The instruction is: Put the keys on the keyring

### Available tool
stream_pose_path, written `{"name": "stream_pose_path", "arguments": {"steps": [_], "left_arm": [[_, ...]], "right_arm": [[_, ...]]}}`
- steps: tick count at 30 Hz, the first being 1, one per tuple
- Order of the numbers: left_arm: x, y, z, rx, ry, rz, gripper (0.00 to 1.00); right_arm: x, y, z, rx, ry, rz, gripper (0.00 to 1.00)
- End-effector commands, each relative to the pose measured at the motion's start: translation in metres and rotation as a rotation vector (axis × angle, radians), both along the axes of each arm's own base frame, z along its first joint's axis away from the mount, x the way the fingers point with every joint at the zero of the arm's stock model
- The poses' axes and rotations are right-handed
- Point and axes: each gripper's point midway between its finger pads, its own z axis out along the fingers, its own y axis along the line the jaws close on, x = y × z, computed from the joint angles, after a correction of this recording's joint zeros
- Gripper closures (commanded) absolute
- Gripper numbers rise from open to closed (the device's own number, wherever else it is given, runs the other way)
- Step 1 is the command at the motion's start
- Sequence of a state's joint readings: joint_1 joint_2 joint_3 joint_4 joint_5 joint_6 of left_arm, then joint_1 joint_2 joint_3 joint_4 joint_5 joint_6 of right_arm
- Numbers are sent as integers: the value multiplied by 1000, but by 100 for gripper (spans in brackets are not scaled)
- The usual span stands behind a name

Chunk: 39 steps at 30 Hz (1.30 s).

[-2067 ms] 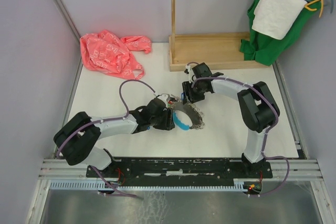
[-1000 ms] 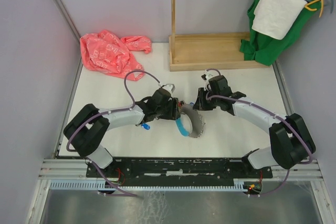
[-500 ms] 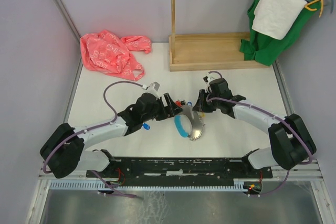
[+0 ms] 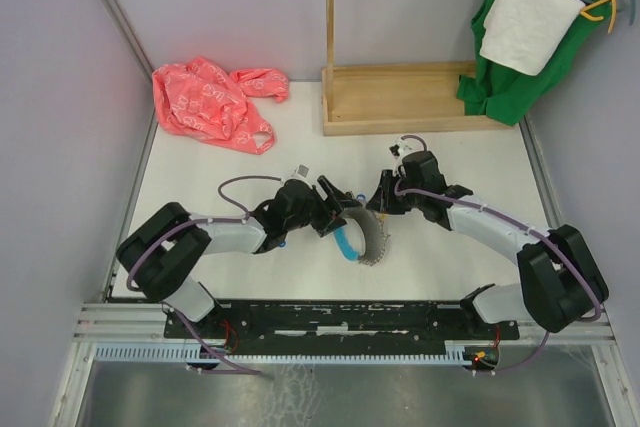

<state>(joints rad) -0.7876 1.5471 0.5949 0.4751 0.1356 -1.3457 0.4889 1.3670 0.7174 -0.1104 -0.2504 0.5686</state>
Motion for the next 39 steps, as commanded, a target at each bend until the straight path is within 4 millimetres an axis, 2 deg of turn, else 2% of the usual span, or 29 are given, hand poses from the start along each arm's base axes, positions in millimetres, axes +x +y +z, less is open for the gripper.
{"name": "stream_pose_path", "arguments": {"steps": [1, 12, 20, 32, 39], "left_arm": [[11, -16, 16, -152, 33, 42, 18], [24, -16, 3, -186, 97, 132, 13], [24, -19, -16, -176, 172, 152, 10], [28, -35, -9, -228, 196, 111, 9], [27, -41, 3, -263, 188, 78, 11]], "right_arm": [[9, 11, 27, 71, -90, 10, 95], [1, 11, 33, 98, -125, 28, 95], [-2, 13, 38, 111, -156, 51, 95], [-6, 20, 44, 112, -197, 111, 96], [0, 23, 60, 104, -257, 135, 96]]}}
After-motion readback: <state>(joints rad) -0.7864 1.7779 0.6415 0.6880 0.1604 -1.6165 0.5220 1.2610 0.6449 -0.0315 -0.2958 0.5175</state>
